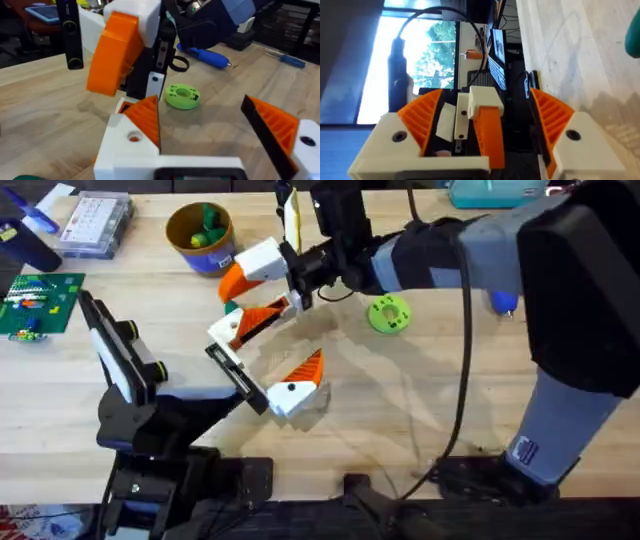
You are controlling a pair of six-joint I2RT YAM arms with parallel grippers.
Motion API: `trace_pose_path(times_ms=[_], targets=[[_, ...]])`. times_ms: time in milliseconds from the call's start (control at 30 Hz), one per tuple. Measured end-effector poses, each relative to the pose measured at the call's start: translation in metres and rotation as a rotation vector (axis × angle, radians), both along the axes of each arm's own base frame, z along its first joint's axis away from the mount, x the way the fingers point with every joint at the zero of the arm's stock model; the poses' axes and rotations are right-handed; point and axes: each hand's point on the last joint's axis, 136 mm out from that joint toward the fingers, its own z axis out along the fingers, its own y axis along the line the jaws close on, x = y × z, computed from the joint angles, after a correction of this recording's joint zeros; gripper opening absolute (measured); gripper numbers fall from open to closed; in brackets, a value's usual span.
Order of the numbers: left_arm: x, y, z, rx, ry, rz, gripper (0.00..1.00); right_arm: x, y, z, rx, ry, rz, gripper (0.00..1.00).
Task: Pick up the gripper from the table and insert it into the empty holder that is missing its gripper. Then pick up a screw, insert it into the mounting hole, and use the screwdriver to tighten it. Finally, clean up the table by picking up the vegetable and placing it into the bucket.
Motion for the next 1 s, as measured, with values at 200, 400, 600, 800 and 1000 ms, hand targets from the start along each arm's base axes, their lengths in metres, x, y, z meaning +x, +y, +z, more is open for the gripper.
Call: trace_pose_path(times_ms=[200,400,600,800,1000], targets=[[0.0,0.0,0.0,0.0,0.0,-0.002,0.992,0.009,-0.001,-0.002,-0.009,-0.007,-0.038,0.987],[0.0,0.0,0.0,0.0,0.0,-0.002,0.992,0.042,-0.015,-0.006,-0.029,-0.02,-0.153,0.987],[0.0,0.0,0.0,0.0,0.0,-0.003,0.992,0.081,-0.047,-0.012,-0.063,0.009,-0.275,0.987],[0.0,0.0,0.0,0.0,0.0,-0.002,0.992,0.103,-0.071,-0.016,-0.082,0.035,-0.344,0.987],[0.0,0.0,0.0,0.0,0.0,-0.002,0.992,0.106,-0.074,-0.016,-0.083,0.038,-0.353,0.988]])
